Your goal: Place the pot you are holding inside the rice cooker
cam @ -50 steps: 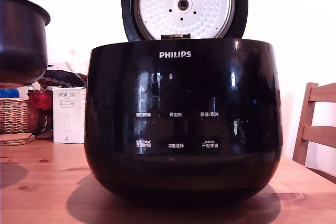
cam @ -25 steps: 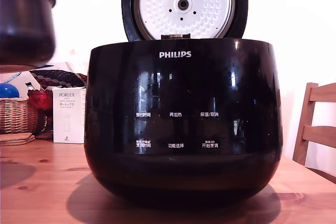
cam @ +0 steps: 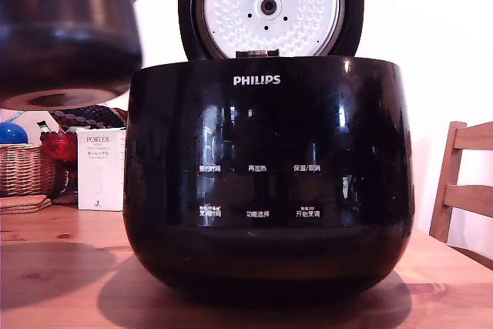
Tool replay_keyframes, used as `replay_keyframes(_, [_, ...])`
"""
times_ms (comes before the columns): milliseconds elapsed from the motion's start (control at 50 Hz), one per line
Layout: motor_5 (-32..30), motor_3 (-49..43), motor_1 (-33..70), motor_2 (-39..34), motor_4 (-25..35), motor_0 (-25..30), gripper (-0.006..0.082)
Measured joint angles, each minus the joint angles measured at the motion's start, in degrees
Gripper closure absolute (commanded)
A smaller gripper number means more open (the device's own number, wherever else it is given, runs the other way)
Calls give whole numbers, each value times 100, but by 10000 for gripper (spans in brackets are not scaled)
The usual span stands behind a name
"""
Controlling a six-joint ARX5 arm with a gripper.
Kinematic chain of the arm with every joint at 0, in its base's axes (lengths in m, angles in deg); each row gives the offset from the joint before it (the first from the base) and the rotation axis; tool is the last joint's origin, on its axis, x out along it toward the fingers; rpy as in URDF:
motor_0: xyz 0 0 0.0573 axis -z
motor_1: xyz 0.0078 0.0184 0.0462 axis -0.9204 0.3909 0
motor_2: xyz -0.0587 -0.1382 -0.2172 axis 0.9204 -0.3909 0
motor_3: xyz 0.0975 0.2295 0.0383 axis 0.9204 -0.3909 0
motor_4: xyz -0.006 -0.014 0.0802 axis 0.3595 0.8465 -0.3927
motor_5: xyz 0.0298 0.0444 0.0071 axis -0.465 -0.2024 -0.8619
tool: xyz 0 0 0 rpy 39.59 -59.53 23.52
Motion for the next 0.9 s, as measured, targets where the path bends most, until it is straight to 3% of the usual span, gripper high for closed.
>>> replay_keyframes(360, [175,433,-4,754,-4,901,791])
replay_keyframes(900, [258,1379,651,776,197,1694,791])
